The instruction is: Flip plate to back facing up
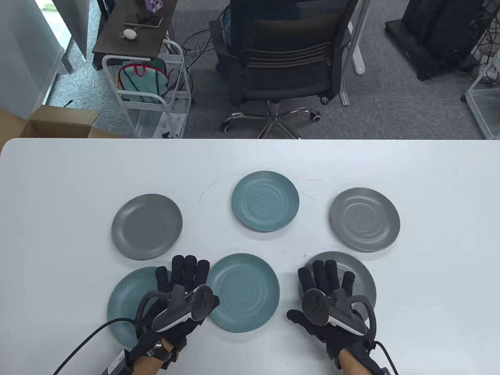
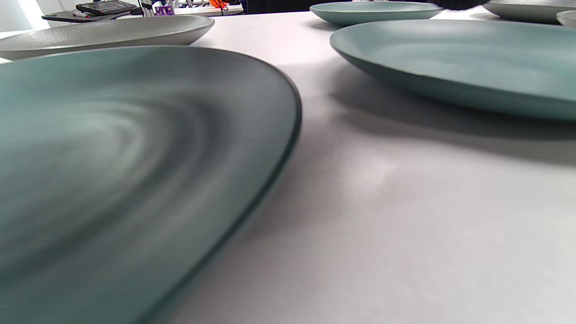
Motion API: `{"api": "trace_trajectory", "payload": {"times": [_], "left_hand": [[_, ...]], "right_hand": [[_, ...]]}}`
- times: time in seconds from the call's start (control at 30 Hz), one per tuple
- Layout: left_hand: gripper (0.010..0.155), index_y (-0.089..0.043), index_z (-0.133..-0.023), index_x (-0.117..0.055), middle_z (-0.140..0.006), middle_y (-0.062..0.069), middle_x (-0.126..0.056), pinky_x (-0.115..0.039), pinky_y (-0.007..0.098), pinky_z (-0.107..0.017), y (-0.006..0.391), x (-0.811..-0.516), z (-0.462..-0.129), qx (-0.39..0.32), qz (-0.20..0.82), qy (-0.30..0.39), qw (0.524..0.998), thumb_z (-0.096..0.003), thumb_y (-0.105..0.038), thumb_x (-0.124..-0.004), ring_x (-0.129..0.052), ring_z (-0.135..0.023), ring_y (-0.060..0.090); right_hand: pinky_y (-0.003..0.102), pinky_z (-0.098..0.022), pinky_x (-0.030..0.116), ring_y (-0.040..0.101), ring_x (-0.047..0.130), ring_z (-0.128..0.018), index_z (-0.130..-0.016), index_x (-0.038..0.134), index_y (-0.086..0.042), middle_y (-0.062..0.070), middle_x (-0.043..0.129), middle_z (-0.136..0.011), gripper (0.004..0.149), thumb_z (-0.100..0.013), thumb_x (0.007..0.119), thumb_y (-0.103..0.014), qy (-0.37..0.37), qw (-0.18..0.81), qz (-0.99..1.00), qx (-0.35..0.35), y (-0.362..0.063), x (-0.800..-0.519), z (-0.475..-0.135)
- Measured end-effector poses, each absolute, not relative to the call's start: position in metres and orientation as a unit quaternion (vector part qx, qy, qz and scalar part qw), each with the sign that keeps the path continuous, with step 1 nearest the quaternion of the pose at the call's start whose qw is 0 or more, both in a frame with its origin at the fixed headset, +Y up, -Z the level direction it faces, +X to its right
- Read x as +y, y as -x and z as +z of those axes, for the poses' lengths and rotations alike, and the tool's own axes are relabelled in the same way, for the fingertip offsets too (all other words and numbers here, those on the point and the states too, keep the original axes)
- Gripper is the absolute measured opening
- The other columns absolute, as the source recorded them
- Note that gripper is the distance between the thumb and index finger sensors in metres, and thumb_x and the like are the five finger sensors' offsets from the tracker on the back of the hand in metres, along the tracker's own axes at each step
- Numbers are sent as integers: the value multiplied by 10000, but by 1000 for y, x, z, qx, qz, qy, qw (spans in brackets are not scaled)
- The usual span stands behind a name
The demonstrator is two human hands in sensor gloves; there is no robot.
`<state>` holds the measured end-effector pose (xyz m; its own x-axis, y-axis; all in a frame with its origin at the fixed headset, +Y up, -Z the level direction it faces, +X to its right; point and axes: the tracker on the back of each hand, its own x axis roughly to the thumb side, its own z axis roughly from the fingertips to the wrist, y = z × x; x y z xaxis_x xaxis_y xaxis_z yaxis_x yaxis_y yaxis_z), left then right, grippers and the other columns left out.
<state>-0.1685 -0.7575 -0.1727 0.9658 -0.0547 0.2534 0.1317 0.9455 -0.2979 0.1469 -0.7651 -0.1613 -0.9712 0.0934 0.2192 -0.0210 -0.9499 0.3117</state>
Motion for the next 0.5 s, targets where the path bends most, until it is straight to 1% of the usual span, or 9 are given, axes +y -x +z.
{"api": "trace_trajectory", "payload": {"times": [0.1, 0.5], "left_hand": [[866, -209, -1197, -172, -1222, 178, -188, -281, 722, -766, 168, -757, -173, -122, -46, 158, 979, -559, -693, -500, -233, -1170, 476], [863, -211, -1200, -186, -1224, 178, -198, -287, 726, -764, 169, -758, -174, -122, -44, 162, 978, -559, -693, -503, -242, -1171, 477]], "right_hand": [[720, -680, 52, 461, 2, -1046, -1127, 108, -172, 224, 54, -1170, 970, -473, 616, -676, -116, 28, 980, 159, -146, -765, -162], [720, -680, 53, 462, 7, -1047, -1128, 111, -173, 227, 57, -1170, 967, -474, 616, -675, -111, 16, 981, 158, -143, -766, -162]]}}
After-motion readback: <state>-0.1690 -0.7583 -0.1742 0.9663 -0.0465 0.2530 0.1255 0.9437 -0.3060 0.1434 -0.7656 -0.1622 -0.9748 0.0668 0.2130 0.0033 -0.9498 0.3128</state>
